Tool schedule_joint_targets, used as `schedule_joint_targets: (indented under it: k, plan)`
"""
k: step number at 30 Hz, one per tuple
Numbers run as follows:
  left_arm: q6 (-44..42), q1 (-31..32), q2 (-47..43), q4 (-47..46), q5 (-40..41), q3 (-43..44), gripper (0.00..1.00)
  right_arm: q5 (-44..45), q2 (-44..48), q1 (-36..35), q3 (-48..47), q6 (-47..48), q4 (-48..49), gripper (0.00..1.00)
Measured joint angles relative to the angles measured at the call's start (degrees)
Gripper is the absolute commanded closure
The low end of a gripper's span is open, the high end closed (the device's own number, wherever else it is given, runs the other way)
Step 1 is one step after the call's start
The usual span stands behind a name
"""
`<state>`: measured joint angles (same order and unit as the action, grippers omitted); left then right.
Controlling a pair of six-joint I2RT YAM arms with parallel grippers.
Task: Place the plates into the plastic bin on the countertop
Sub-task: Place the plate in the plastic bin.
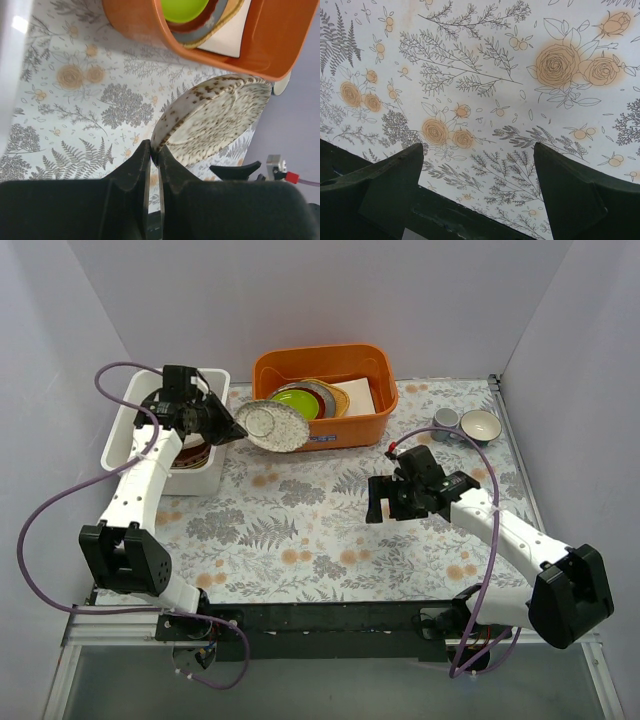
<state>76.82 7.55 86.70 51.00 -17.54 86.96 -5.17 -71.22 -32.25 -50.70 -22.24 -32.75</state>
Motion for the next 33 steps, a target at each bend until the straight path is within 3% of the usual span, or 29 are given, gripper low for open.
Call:
schedule_joint_targets:
  k: [17,33]
  plan:
    - [1.01,-18.71,0.22,-1.97,-4.79,2.12,1.0,-0.61,2.93,0.0,5.22,-1.01,0.02,0.02]
    - [5.31,-27.12,1.44,-6.91,-4.59,-1.42,1.0,-1.05,5.14,0.0,9.38,-2.91,0.85,0.02]
